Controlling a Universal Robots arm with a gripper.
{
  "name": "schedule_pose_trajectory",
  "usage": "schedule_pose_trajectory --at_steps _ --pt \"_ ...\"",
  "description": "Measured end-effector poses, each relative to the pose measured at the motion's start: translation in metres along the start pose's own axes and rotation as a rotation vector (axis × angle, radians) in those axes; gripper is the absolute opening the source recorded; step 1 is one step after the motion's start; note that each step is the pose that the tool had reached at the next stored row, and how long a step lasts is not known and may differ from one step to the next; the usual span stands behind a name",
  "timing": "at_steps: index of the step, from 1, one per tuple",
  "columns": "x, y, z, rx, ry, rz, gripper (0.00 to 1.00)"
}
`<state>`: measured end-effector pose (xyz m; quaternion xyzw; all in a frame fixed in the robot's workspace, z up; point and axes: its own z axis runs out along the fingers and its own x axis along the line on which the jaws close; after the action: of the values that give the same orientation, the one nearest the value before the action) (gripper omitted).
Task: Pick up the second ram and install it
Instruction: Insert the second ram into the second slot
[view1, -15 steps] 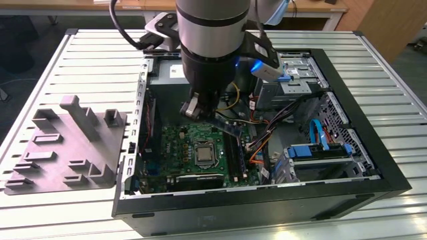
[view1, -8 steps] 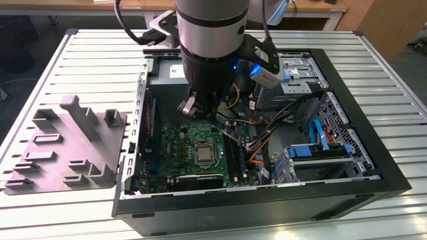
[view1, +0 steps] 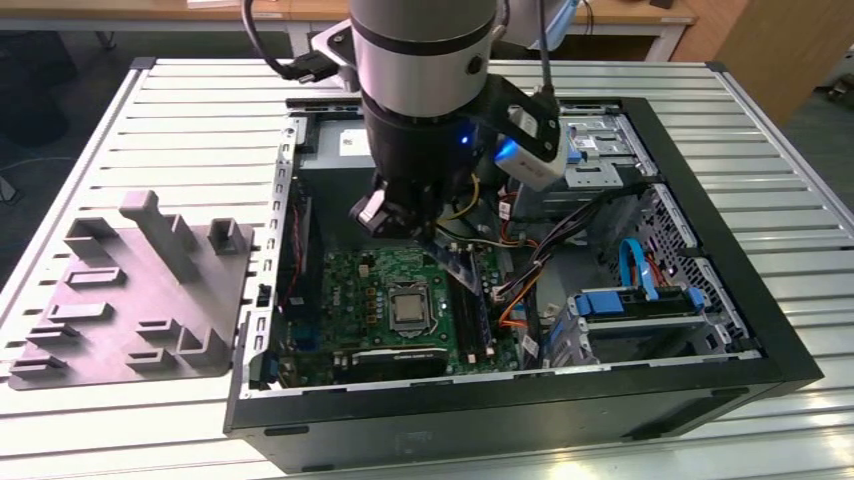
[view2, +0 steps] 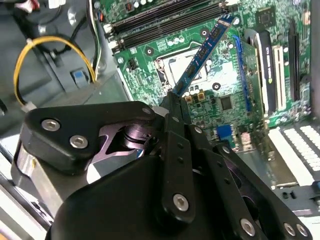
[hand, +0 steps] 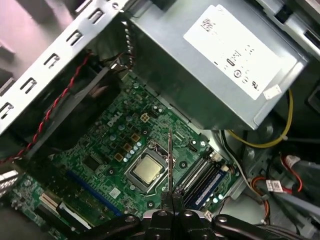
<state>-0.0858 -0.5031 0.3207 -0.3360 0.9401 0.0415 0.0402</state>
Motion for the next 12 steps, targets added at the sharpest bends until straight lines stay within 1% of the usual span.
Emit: schedule_pose_trajectory --at_steps 12 --pt "0.0001 -0.0001 0.0012 0.0226 -0.0111 0.217 0.11"
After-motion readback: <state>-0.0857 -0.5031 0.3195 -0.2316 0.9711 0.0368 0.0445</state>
